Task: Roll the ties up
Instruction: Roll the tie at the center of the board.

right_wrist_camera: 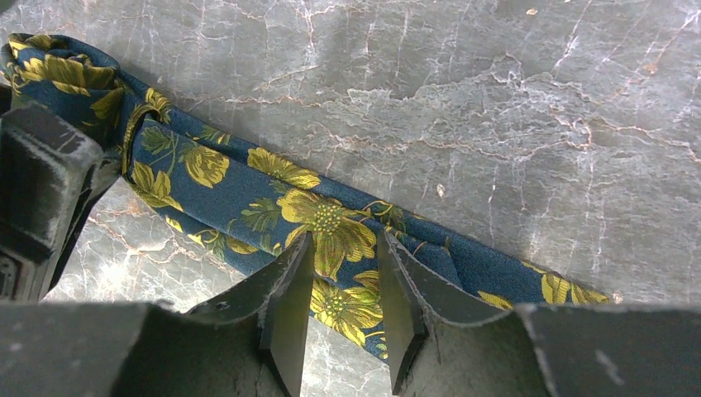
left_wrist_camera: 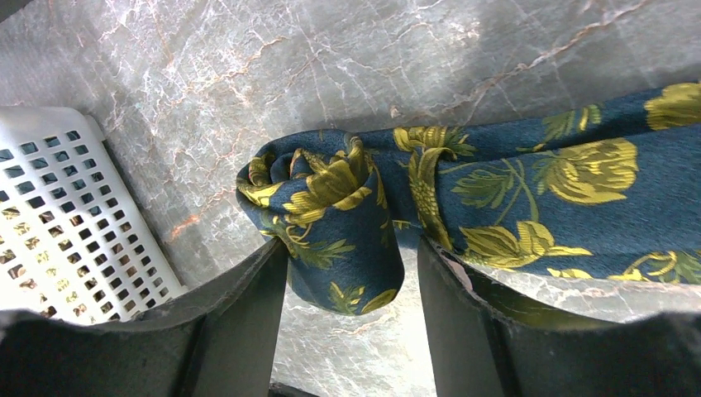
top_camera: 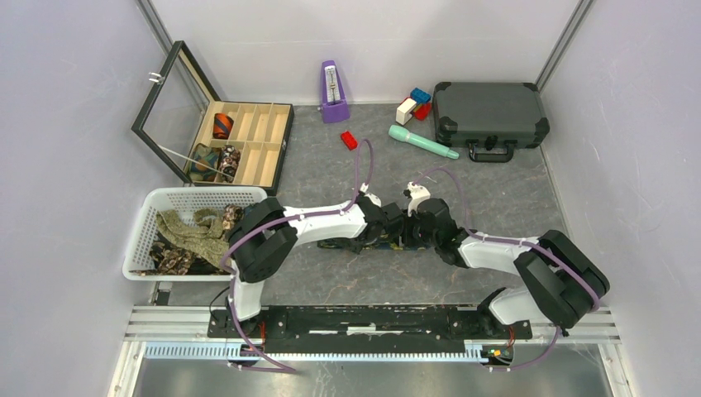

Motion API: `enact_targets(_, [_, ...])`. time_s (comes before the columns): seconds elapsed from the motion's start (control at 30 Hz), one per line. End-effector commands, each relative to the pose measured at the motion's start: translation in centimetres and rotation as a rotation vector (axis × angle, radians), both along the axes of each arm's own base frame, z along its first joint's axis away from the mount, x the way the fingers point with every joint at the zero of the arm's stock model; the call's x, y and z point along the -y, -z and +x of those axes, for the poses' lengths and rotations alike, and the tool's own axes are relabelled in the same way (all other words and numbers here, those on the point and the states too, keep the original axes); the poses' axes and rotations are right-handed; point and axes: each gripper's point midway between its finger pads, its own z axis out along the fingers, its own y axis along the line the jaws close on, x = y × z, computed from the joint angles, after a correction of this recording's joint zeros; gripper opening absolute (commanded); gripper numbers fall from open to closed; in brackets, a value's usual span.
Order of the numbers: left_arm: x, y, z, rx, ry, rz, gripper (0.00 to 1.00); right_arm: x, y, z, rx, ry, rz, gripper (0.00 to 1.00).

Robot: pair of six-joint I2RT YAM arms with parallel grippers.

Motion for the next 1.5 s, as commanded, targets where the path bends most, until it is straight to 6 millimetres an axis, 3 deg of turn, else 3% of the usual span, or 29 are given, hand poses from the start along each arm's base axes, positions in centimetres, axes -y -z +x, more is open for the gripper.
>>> enact_targets(0.0, [2.9,-2.2,0.4,0.029,0.018,-0.149,0.65,0.4,1.4,-0.9,-0.043,-0.004,-0.014,0.41])
enact_targets(0.17, [2.8,-2.8,0.6,0.052,0.016,-0.163,0.60,0.3,0.8,-0.7,-0.034,-0.005,-0.011,0.40])
enact_targets(0.47, [2.6,-2.9,0.7,0.067,0.017,-0.177,0.46,-0.5,-3.0,0.9,0.034,-0.012,0.001,0.44])
enact_targets(0.6, [2.5,-2.7,0.7,0.061,0.025,-0.180,0.44,-0.8,-4.0,1.3,0.045,-0.018,0.003,0.46])
enact_targets(0.97, [2.1,-3.0,0.4,0.042,0.073,-0.179,0.63,-2.5,-7.6,1.2,0.078,-0.056,0.112,0.52])
enact_targets(1.17, [2.0,-3.7,0.3,0.033,0.106,-0.181,0.66,-4.1,-9.1,0.6,0.069,-0.098,0.230,0.52])
enact_targets(1.47, [2.0,-5.5,-0.4,0.017,0.137,-0.231,0.75,-5.0,-10.4,0.6,0.064,-0.100,0.306,0.52])
